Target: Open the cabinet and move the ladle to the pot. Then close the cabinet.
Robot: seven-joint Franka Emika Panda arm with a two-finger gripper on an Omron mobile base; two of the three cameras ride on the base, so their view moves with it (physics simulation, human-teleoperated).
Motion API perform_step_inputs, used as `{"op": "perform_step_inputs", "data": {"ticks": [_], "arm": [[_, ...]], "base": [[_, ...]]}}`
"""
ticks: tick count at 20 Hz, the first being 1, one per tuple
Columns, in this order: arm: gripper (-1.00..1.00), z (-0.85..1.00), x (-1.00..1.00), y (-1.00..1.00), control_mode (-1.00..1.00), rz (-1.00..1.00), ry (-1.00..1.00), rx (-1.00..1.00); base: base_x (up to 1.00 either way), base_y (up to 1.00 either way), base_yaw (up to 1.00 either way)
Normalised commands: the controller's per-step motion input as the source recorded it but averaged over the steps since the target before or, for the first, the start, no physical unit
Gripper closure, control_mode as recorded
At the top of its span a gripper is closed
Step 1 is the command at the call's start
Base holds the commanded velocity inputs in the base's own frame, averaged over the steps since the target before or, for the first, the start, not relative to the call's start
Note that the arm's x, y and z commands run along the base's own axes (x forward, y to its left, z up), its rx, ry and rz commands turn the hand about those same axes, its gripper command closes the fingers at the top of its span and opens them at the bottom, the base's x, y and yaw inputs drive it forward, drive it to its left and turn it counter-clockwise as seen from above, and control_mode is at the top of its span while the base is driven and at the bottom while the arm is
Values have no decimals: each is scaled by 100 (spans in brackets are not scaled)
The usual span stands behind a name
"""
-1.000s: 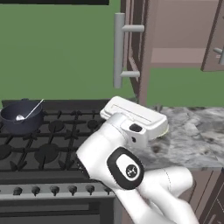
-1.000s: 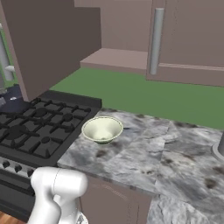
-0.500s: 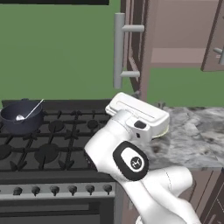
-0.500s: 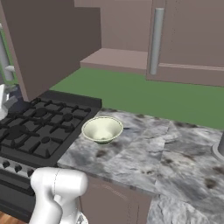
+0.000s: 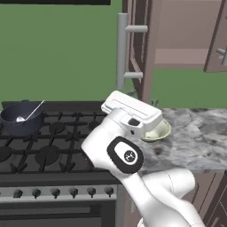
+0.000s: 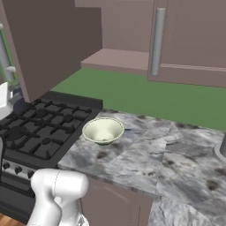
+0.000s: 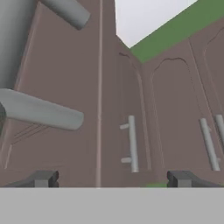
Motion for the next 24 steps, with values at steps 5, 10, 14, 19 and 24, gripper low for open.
{"op": "perform_step_inputs", "data": {"ticks": [5, 10, 14, 19, 24], "arm": [[-100, -11, 35, 20, -100, -1, 0, 0], [-100, -2, 18, -27, -100, -1, 0, 0], [-100, 0, 0, -81, -100, 0, 0, 0], [-100, 0, 0, -99, -100, 0, 0, 0], [-100, 0, 18, -100, -100, 0, 0, 0]], "base": [[0, 0, 0], [0, 0, 0], [0, 0, 0], [0, 0, 0], [0, 0, 0]]}}
